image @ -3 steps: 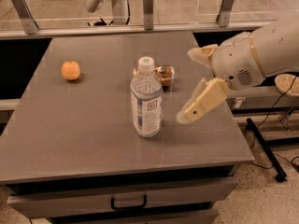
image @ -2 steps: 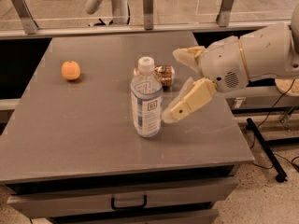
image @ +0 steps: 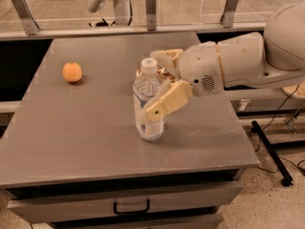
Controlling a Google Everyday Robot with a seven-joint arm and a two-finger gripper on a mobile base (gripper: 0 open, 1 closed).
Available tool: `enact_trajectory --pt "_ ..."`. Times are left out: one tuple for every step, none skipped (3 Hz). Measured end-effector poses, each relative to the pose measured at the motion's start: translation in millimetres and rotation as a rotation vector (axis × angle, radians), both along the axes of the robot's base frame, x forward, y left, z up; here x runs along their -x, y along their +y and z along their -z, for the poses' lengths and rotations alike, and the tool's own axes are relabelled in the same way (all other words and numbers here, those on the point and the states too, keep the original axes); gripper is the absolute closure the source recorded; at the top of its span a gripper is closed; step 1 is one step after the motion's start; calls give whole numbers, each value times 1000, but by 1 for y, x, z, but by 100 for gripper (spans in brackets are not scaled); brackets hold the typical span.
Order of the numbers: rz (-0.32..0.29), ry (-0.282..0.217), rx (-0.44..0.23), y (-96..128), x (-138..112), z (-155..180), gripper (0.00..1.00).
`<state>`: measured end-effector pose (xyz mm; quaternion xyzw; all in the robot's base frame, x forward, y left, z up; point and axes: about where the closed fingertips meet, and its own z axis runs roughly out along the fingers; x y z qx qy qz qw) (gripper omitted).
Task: Move blue plastic bottle near orange
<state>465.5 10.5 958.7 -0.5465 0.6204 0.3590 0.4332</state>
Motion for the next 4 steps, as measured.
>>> enact_trajectory --pt "-9 14 1 16 -2 7 17" --pt "-13 10 3 18 -1 5 40" --pt "-17 8 5 20 1 4 64" --pt "-15 29 42 30 -3 1 86"
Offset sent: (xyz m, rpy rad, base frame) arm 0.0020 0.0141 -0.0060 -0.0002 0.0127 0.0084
